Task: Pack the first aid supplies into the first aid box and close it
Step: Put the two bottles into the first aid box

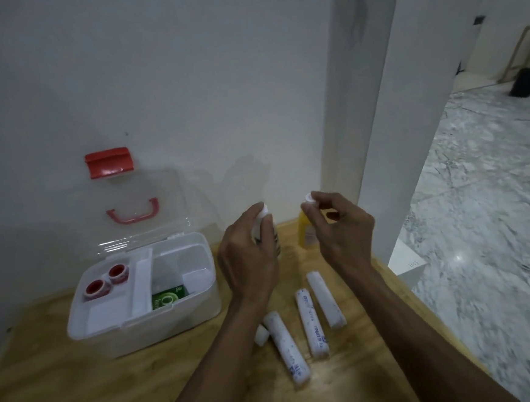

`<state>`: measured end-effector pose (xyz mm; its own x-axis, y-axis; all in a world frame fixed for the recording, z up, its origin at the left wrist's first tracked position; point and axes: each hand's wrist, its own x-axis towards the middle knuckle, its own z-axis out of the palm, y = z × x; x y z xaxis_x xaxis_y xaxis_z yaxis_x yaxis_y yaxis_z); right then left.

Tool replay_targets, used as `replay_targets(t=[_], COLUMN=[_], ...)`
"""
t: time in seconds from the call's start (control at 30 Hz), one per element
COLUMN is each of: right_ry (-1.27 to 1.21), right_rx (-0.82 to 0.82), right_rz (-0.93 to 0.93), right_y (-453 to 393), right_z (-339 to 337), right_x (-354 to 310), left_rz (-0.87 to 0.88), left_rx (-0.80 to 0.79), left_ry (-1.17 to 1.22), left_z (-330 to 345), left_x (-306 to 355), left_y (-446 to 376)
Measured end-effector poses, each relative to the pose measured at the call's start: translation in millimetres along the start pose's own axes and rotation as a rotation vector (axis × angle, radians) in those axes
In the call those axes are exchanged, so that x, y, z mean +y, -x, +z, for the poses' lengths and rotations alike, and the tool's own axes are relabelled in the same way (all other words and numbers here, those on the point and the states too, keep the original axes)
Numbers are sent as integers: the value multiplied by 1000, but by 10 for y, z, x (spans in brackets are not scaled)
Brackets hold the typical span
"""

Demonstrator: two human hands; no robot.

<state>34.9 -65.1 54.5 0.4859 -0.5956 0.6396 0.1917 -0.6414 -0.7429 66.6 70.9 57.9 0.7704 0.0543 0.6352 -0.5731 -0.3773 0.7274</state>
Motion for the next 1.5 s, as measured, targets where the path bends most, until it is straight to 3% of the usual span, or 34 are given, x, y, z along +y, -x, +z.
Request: replay_targets(t=[0.2, 0.4, 0.63, 1.17, 1.5], right_ry=[-147, -318, -334, -185, -59], right_rx=[-51, -134, -228, -381, -455], right_rz=[-39, -24, 36, -71, -147], right_y=[-53, 106, 410, 711, 733], right_z=[-16, 339, 823, 1112, 1147], right_x=[-673, -1164, -1235, -826, -742], left_rz=[-8, 3, -77, -230, -212], left_rx=[92, 175, 166, -122, -264], left_ry=[48, -61, -76, -99, -192], left_z=[-663, -1408, -1480, -1192, -1217], left_x=[217, -40, -501, -836, -949], left_y=[-271, -608, -749, -645, -630])
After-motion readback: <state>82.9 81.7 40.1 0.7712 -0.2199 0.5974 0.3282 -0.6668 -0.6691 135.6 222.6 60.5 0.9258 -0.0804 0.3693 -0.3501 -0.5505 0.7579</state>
